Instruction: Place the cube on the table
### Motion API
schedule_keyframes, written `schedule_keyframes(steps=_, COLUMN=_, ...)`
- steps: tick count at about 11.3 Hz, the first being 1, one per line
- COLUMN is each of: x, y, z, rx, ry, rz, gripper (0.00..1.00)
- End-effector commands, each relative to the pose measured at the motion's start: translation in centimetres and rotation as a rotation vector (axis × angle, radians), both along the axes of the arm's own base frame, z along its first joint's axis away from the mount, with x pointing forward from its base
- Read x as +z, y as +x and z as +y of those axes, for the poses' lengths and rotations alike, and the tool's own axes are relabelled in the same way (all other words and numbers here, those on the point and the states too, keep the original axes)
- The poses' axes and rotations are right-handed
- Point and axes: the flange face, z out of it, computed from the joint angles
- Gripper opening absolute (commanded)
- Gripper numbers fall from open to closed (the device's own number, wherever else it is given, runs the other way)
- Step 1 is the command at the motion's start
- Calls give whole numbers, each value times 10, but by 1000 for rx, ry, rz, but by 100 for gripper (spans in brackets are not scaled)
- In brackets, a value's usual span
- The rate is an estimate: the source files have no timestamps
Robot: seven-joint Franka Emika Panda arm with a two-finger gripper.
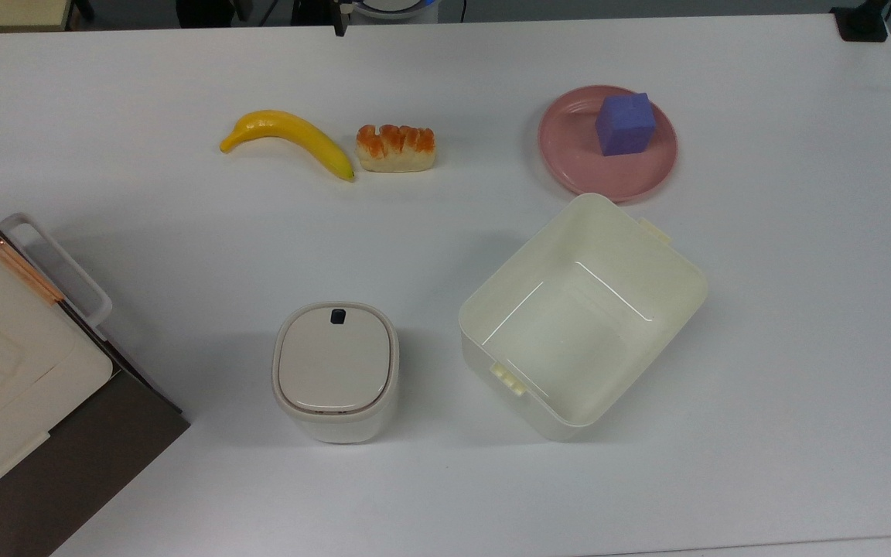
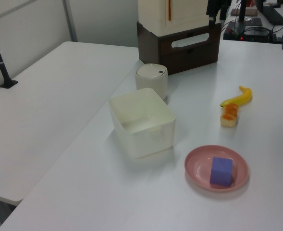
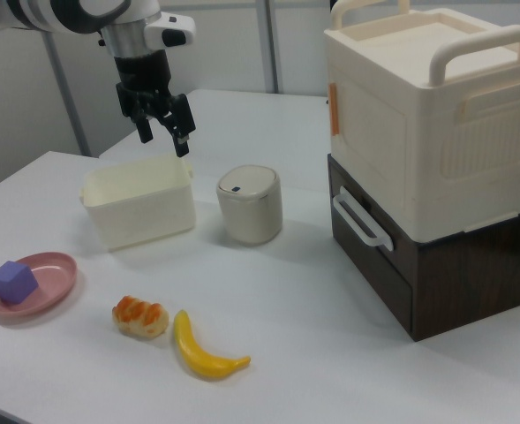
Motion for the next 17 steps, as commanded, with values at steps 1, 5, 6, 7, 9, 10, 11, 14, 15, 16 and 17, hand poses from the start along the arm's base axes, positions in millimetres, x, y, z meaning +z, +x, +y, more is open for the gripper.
schedule_keyframes(steps=1, x=-3, y=-1, z=-11, rx=-14, ry=-22, rz=3, gripper=100)
schedule_keyframes(steps=5, x=1, y=-3, z=-9, rx=-8, ry=-24, rz=-1, gripper=100)
schedule_keyframes(steps=6, x=2, y=-4, z=-9, rx=-8, ry=-24, rz=-1, gripper=100)
schedule_keyframes(steps=7, x=4, y=-4, z=-8, rx=-6, ry=-26, rz=-6, gripper=100)
schedule_keyframes(steps=9, x=4, y=-5, z=-2, rx=1, ry=-24, rz=1, gripper=100)
schedule_keyframes(steps=10, x=3, y=-6, z=3, rx=9, ry=-22, rz=7, gripper=100)
schedule_keyframes(steps=11, x=1, y=-7, z=6, rx=12, ry=-23, rz=30, gripper=100)
schedule_keyframes(steps=14, x=-1, y=-6, z=5, rx=10, ry=-24, rz=32, gripper=100)
schedule_keyframes(steps=15, x=-2, y=-5, z=6, rx=13, ry=-33, rz=34, gripper=100)
schedule_keyframes(steps=16, x=-3, y=-6, z=6, rx=12, ry=-48, rz=40, gripper=100)
schedule_keyframes(steps=17, x=-3, y=-5, z=10, rx=20, ry=-51, rz=41, gripper=100)
